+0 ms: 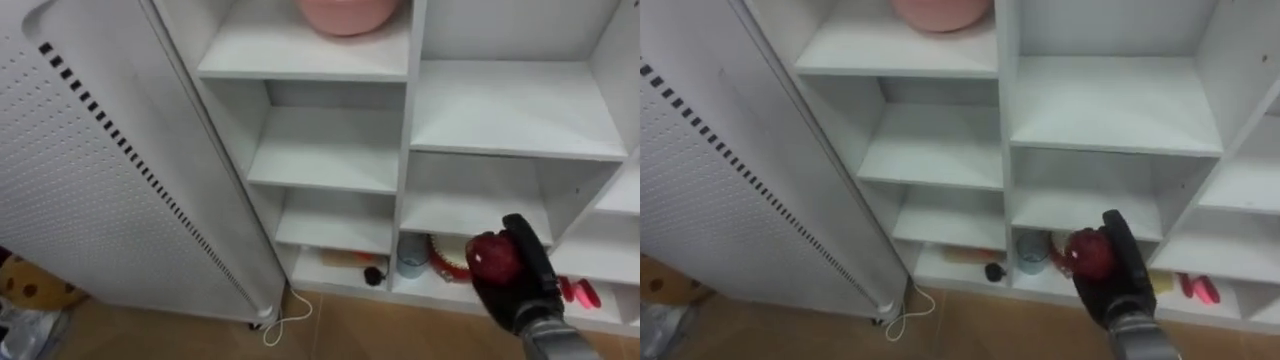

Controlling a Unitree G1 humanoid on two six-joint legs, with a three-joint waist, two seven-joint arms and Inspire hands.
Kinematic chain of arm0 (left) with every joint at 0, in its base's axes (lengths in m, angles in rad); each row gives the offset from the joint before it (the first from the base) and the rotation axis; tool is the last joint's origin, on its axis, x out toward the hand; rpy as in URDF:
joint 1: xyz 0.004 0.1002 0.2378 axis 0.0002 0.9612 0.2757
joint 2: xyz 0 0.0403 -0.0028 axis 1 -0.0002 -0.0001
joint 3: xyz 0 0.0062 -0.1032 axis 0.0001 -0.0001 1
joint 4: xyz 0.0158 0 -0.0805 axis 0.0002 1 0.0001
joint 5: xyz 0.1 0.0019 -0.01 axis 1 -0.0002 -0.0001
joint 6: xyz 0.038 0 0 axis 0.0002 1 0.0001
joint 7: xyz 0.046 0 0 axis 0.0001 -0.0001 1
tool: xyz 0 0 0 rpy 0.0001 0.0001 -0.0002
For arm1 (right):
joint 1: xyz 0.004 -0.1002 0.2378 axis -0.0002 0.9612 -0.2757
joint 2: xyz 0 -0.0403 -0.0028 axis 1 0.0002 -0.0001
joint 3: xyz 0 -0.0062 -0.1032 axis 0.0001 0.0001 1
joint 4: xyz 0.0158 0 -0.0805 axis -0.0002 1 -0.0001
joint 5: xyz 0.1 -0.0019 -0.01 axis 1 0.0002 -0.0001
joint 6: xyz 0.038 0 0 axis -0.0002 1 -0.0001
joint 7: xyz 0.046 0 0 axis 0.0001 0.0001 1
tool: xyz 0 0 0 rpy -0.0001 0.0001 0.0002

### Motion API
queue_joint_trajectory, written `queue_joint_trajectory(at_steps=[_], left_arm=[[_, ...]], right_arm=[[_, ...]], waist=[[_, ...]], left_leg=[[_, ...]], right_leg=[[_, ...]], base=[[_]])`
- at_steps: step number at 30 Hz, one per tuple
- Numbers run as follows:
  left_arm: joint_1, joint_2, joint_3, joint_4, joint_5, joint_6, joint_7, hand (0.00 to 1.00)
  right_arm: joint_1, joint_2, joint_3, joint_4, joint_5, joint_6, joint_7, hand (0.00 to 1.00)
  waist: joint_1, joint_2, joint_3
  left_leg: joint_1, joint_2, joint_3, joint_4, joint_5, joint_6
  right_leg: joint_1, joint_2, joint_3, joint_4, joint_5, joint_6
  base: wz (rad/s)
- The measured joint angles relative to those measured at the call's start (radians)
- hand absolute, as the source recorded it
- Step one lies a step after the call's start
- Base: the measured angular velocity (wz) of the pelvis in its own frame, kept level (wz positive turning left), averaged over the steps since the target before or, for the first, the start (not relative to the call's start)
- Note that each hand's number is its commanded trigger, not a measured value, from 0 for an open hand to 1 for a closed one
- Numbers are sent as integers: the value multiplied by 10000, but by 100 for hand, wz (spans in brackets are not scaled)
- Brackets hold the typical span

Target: Arrange fruit in the closet

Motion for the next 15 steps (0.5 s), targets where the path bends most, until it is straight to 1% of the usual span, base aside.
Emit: queue_joint_trajectory(at_steps=[2,4,7,9,11,12,15], left_arm=[[9,28,-90,-120,-197,1,17,0],[59,69,-234,-305,-302,-2,27,0],[227,257,-535,-605,-296,-17,25,0],[233,340,-713,-664,-294,-30,20,0],[284,416,-814,-771,-296,-78,20,0],[308,471,-886,-783,-294,-167,17,0],[322,515,-884,-784,-288,-247,20,0]], right_arm=[[-366,-151,-279,73,35,-11,-138,100],[-580,-419,-502,115,65,-32,-285,100],[-681,-527,-534,113,60,-38,-577,100],[-836,-614,-532,113,59,-40,-792,100],[-1064,-664,-520,114,70,-68,-939,100],[-1245,-669,-517,114,78,-117,-1003,100],[-1610,-756,-528,115,84,-157,-1127,100]], waist=[[130,7,1],[317,15,-3],[364,15,-4],[379,14,-4],[420,14,-5],[426,15,-5],[468,17,-6]], left_leg=[[-357,-2,-1,196,-5,6],[-681,-38,4,342,-5,10],[-960,-35,13,485,-19,28],[-1105,-42,13,548,-22,34],[-1198,-34,12,572,-23,35],[-1240,-39,12,590,-26,39],[-1262,-32,3,682,-97,48]], right_leg=[[-341,-44,-9,183,-24,-21],[-661,-138,-33,374,-50,-46],[-883,-242,-142,544,-128,-85],[-1037,-338,-169,680,-172,-106],[-1128,-324,-169,677,-166,-111],[-1156,-325,-200,667,-147,-136],[-1149,-331,-243,690,-142,-146]], base=[[7],[8],[11],[9],[2],[-3],[-1]])
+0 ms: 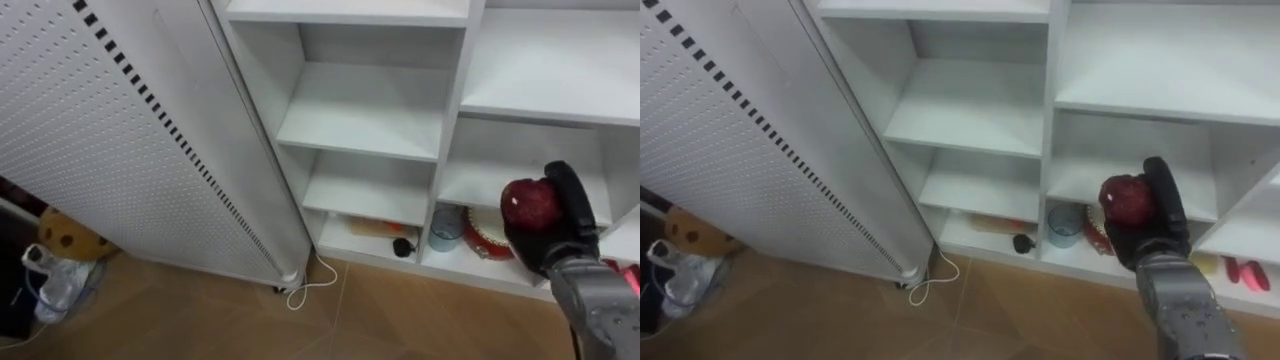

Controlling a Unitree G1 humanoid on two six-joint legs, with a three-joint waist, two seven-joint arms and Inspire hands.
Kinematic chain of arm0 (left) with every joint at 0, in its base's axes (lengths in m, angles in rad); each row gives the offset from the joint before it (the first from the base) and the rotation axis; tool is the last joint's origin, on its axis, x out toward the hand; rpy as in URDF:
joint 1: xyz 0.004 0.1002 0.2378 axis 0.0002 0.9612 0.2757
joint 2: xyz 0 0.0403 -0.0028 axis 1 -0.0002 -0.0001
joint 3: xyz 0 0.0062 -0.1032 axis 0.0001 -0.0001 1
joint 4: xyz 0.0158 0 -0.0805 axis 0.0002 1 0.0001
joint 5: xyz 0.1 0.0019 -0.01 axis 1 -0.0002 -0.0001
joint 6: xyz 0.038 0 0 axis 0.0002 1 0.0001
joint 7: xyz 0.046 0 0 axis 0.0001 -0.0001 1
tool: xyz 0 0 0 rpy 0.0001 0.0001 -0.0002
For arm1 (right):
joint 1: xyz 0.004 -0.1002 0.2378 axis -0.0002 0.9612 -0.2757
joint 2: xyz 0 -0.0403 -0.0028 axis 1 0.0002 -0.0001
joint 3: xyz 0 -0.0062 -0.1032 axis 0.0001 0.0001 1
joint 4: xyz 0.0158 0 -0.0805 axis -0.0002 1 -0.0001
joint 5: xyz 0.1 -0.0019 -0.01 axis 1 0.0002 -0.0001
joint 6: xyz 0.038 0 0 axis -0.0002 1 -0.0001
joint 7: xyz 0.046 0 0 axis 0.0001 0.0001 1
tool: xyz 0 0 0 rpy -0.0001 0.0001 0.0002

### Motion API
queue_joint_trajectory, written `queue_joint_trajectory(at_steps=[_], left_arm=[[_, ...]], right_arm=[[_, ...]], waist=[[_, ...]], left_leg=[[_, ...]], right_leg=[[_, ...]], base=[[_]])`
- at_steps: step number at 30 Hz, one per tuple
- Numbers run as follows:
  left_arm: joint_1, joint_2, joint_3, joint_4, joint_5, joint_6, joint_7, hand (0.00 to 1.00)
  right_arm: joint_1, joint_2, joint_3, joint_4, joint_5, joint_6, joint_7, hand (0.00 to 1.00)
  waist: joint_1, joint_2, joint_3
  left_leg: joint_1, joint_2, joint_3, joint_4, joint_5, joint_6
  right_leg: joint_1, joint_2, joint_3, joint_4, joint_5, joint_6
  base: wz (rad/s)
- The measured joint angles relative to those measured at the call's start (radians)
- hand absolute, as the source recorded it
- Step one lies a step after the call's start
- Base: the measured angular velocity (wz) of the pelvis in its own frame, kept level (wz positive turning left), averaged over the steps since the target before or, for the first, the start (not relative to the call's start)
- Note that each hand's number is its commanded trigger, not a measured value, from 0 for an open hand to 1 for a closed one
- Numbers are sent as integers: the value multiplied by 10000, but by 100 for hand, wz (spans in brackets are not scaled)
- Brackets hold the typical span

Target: Arrange fruit in the closet

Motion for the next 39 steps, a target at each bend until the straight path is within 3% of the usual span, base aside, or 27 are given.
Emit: queue_joint_trajectory(at_steps=[9,10,13,17,21,32,39], left_arm=[[55,210,-7,-232,-7,-75,33,0],[78,267,-10,-235,-7,-116,125,0],[138,298,-5,-276,29,-215,294,0],[414,302,113,-386,55,-394,411,0],[640,301,117,-351,18,-400,414,0],[657,291,-10,-335,31,-448,394,0],[821,293,-17,-399,36,-579,560,0]], right_arm=[[-241,-550,-253,8,51,-147,-426,100],[-243,-562,-339,6,58,-216,-529,0],[-248,-679,-656,6,41,-392,-884,0],[-285,-850,-901,6,-38,-662,-1414,0],[-515,-1043,-907,7,-137,-788,-1855,0],[-838,-1242,-1069,-1,-280,-1179,-2905,0],[-836,-1246,-1080,0,-254,-1177,-3213,0]], waist=[[6,22,-7],[3,39,-13],[-7,71,-30],[-22,135,-52],[-5,330,-103],[-34,372,-94],[-51,412,-87]], left_leg=[[-254,-38,-6,430,-181,148],[-323,-37,-6,528,-193,168],[-411,-169,8,544,-239,215],[-494,-162,110,609,-267,273],[-455,-155,160,773,-321,364],[-301,-144,379,753,-351,410],[-247,-126,398,756,-365,431]], right_leg=[[-164,-176,-29,355,-172,118],[-198,-183,-28,408,-198,133],[-311,-310,-14,507,-281,203],[-390,-439,-35,623,-301,239],[-332,-471,-8,716,-348,304],[-319,-489,202,806,-388,351],[-284,-495,222,811,-396,365]], base=[[2],[0],[7],[8],[-3],[-1],[0]])
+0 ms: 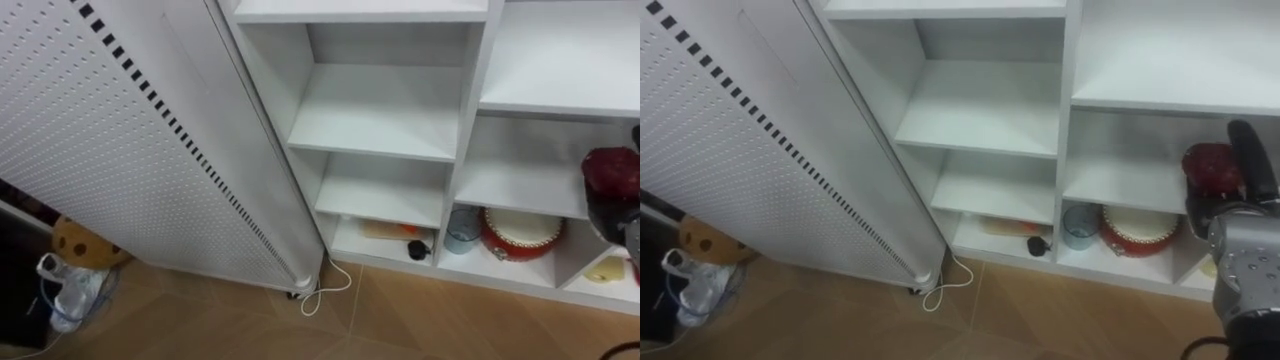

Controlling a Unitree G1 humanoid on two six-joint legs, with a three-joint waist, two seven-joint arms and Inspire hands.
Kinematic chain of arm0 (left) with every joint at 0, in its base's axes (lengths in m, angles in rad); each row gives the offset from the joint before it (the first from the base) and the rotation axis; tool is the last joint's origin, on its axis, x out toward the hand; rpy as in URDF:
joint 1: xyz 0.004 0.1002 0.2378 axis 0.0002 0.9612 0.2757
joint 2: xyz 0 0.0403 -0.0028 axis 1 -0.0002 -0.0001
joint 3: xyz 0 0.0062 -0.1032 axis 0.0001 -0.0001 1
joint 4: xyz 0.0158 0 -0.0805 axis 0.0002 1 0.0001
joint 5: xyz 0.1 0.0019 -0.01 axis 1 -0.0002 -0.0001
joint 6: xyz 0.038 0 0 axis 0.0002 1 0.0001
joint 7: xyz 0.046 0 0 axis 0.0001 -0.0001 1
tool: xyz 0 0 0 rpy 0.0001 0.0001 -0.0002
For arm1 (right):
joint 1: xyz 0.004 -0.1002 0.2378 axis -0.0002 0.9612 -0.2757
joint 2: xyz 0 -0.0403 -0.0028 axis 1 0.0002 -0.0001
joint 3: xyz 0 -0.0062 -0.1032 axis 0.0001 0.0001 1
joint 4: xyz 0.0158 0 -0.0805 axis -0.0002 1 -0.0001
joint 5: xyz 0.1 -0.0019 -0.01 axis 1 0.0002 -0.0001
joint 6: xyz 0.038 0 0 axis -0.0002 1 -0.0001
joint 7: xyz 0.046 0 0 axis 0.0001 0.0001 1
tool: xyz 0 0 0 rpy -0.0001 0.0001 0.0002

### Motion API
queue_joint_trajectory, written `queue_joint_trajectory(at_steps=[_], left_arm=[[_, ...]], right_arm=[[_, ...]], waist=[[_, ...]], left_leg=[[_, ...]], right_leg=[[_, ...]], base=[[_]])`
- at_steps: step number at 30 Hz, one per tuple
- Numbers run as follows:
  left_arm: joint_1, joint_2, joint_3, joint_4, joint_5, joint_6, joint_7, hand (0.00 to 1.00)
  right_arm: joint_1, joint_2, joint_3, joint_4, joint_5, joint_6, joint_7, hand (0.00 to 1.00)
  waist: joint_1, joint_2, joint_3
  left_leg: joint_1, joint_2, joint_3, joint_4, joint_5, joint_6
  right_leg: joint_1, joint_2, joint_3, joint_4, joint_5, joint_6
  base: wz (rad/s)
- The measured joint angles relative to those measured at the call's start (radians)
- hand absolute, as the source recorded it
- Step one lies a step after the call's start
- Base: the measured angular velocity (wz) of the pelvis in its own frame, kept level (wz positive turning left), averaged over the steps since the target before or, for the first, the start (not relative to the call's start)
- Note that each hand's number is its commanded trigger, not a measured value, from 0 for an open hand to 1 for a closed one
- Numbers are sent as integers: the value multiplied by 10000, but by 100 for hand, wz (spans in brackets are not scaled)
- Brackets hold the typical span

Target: Arrange fruit in the closet

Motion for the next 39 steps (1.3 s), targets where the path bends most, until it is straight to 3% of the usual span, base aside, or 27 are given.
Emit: queue_joint_trajectory(at_steps=[15,27,32,39], left_arm=[[410,1,16,-219,31,-70,249,0],[486,3,17,-162,174,-59,63,0],[486,3,15,-159,176,-53,50,0],[311,-1,-3,31,165,49,-261,0]], right_arm=[[1,-164,-14,-3,149,-2,-140,0],[71,-173,-100,113,653,1,-35,0],[75,-169,-87,133,766,30,-34,0],[273,-128,41,694,788,231,15,0]], waist=[[16,108,-18],[30,118,-11],[35,106,-6],[16,-82,114]], left_leg=[[199,-8,23,-18,-12,5],[981,-13,132,-416,-22,-15],[1029,141,208,-453,-21,-18],[1782,191,277,-645,-32,-20]], right_leg=[[165,-5,47,18,-49,21],[837,4,60,-223,-52,30],[927,171,34,-366,11,9],[1656,247,61,-590,-10,73]], base=[[0],[0],[-3],[-4]])
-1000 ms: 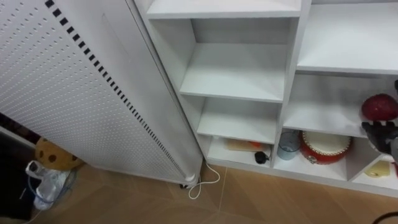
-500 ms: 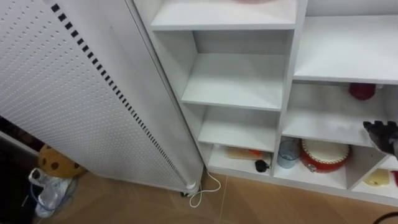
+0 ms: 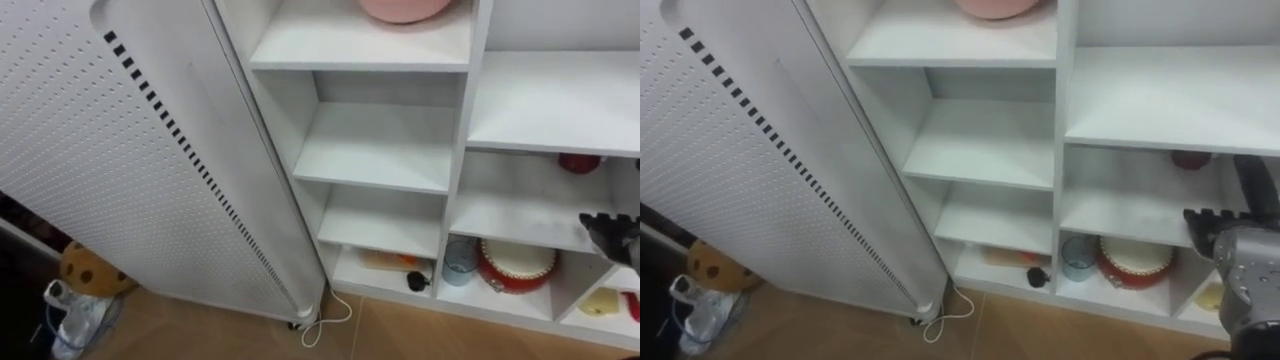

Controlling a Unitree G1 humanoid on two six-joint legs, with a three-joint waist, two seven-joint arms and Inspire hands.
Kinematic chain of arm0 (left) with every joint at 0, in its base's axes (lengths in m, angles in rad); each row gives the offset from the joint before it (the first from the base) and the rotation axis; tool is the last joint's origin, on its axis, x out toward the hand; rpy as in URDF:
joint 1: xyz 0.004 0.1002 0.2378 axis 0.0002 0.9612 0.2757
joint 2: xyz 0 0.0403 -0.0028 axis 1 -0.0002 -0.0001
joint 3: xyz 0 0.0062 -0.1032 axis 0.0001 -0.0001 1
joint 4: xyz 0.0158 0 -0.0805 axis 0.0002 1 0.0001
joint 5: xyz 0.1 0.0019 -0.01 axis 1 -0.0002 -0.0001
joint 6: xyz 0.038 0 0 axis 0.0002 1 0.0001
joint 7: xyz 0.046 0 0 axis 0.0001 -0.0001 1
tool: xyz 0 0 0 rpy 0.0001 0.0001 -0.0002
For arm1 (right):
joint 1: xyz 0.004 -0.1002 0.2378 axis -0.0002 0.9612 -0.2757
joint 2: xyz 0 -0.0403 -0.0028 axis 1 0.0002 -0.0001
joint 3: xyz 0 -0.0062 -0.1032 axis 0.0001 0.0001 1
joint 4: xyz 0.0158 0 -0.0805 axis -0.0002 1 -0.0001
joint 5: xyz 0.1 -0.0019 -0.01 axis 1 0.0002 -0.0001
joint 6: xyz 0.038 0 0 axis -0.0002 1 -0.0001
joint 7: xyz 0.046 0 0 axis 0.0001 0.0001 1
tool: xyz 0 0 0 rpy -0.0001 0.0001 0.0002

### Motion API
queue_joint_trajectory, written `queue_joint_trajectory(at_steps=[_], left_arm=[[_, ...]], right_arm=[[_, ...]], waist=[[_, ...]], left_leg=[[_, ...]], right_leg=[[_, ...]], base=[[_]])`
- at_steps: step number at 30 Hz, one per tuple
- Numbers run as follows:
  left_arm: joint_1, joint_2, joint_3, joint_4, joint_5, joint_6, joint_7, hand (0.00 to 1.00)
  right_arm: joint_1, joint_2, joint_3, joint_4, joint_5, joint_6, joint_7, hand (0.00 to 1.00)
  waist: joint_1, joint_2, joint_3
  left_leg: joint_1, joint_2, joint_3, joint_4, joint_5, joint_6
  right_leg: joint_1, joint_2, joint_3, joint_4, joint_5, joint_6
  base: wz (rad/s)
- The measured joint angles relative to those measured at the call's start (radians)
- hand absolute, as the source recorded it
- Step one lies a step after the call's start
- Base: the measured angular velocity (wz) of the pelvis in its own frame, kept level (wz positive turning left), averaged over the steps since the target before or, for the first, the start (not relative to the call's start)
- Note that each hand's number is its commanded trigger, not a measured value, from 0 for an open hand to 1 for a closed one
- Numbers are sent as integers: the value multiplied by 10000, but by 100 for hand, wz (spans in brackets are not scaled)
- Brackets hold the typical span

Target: Arrange fruit in the closet

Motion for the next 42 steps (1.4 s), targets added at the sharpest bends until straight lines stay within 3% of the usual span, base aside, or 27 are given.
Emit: queue_joint_trajectory(at_steps=[5,9,11,13,15,18,21,22,23,28,32,35,38,42], left_arm=[[-333,-36,10,717,-4,209,-490,0],[-1139,-45,124,1548,-3,555,-976,0],[-1674,-43,252,2147,-35,593,-1155,0],[-2267,-68,540,2634,-13,691,-1301,0],[-2512,-95,837,2859,-8,751,-1381,0],[-2689,-70,1445,2983,-268,758,-1479,0],[-2690,-41,1877,2972,-530,742,-1525,0],[-2685,-31,1952,2934,-612,739,-1644,0],[-2680,-36,2054,2929,-606,732,-1705,0],[-2275,1,3012,2797,-500,627,-1752,0],[-1850,-60,3444,2753,-431,639,-1799,0],[-1468,-110,3942,2740,-156,679,-1806,0],[-1097,-236,4256,2787,127,760,-1727,0],[-954,-391,4261,2807,691,758,-1621,0]], right_arm=[[372,256,93,1121,-47,441,1033,0],[1556,272,698,1826,-355,727,2592,0],[2189,361,768,2204,-645,929,3245,0],[3076,608,779,2638,-1007,1262,3965,0],[3661,770,810,3088,-1448,1559,4389,0],[4781,932,1250,3460,-2343,1770,4989,0],[5751,1099,1353,4007,-3447,2060,5350,0],[6135,1115,1398,4060,-3928,2207,5435,0],[6335,1126,1456,4062,-4120,2240,5481,0],[8039,1477,1548,4143,-6102,2626,5956,0],[8890,1772,1437,4146,-7964,2747,6105,0],[9553,2074,1428,4043,-9217,2830,6150,0],[9825,2452,1471,4052,-10856,2831,6080,0],[9869,2657,1653,4050,-12635,2787,6066,0]], waist=[[30,-94,52],[14,-200,93],[-67,-246,80],[-388,-311,66],[-537,-362,49],[-936,-376,-50],[-1329,-405,-190],[-1398,-419,-298],[-1426,-427,-352],[-1838,-625,-500],[-2197,-638,-480],[-2188,-618,-448],[-2157,-536,-360],[-2152,-514,-382]], left_leg=[[975,306,-6,-561,-35,-61],[1990,367,27,-1185,-20,-85],[2382,376,-38,-1554,66,-136],[2919,367,-61,-2075,182,-157],[3436,363,-13,-2554,279,-170],[4239,334,13,-3253,394,-198],[5233,301,30,-4032,502,-236],[5567,298,72,-4280,528,-248],[5727,296,96,-4371,543,-261],[7476,291,149,-5399,655,-374],[8332,313,188,-5810,682,-426],[8824,346,357,-6102,695,-464],[9293,427,525,-6437,706,-490],[9458,369,549,-6473,723,-507]], right_leg=[[1090,434,-65,-968,293,55],[2098,625,-70,-1688,430,154],[2554,770,-95,-2157,582,192],[3120,863,-181,-2721,727,251],[3587,985,-180,-3210,891,267],[4363,1128,-154,-3925,1018,351],[5326,1171,-208,-4627,1076,440],[5619,1219,-223,-4802,1089,463],[5761,1244,-231,-4885,1096,475],[7532,1488,-382,-5946,1117,545],[8473,1607,-597,-6550,1152,593],[8821,1726,-414,-6716,1161,605],[9124,1842,-40,-6813,1205,601],[9213,1883,-39,-6940,1306,596]], base=[[-17],[-7],[-4],[2],[-17],[-10],[-2],[-6],[-6],[4],[16],[-17],[-27],[-7]])
